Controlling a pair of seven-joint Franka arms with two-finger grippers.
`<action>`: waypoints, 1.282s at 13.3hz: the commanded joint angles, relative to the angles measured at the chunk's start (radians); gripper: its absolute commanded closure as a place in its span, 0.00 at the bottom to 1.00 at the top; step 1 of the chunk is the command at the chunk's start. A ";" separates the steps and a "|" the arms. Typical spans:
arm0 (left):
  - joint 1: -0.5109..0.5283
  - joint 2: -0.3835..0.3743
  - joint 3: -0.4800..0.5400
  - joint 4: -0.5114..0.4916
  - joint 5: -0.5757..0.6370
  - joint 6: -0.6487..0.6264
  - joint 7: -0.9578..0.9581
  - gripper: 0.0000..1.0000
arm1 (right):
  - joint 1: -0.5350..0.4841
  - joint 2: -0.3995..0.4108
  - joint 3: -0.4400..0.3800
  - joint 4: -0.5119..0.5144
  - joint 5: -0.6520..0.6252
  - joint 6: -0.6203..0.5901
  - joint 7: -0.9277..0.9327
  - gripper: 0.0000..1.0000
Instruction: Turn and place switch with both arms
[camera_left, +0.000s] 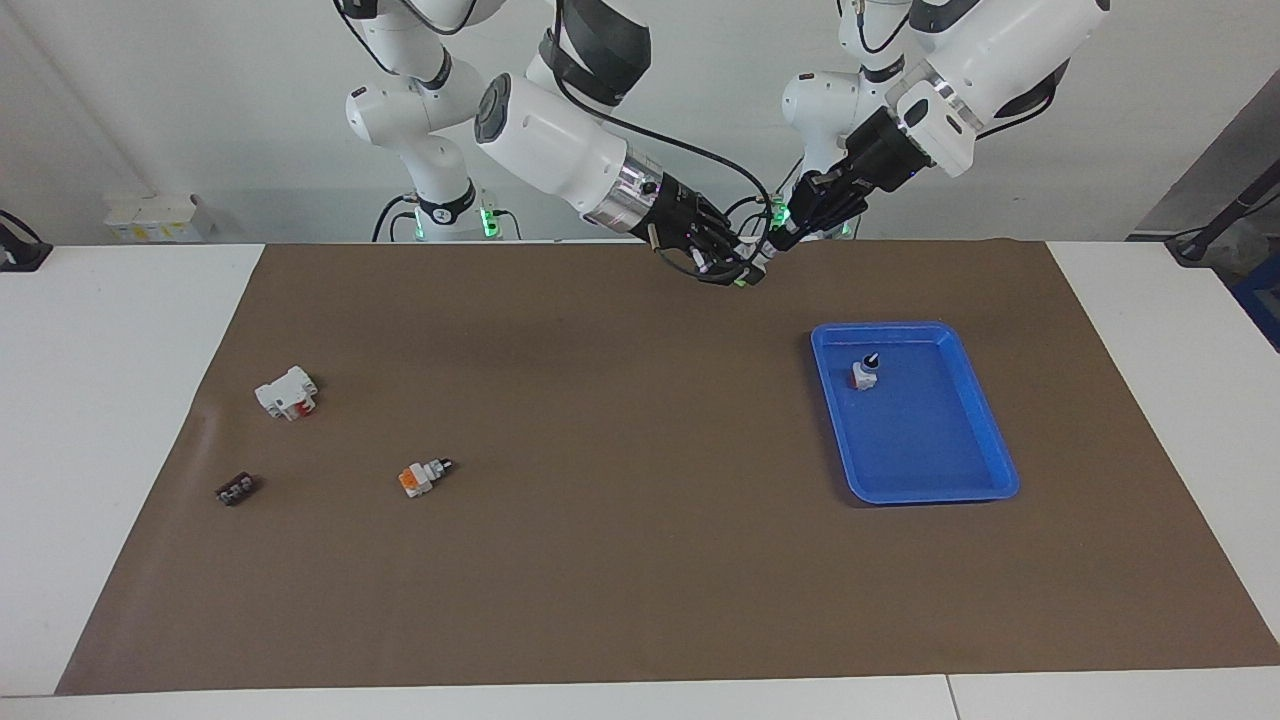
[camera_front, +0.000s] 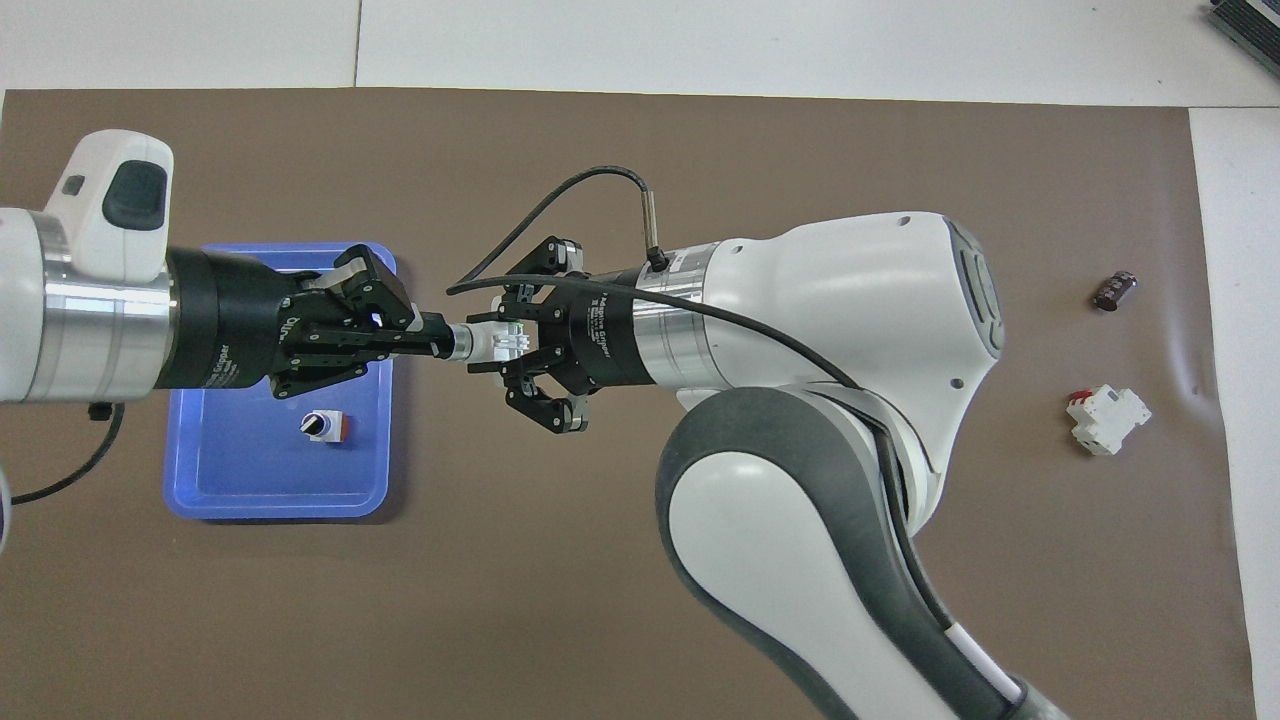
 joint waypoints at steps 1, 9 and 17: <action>-0.016 -0.026 -0.027 0.000 -0.022 -0.045 -0.199 1.00 | -0.006 0.014 0.008 0.012 -0.005 0.034 -0.015 1.00; -0.015 -0.026 -0.040 0.006 -0.057 -0.042 -0.584 1.00 | -0.014 0.010 0.006 0.011 -0.005 0.017 -0.015 1.00; -0.005 -0.033 -0.040 -0.009 -0.060 -0.062 -0.766 1.00 | -0.014 0.008 0.008 0.011 -0.005 0.009 -0.011 1.00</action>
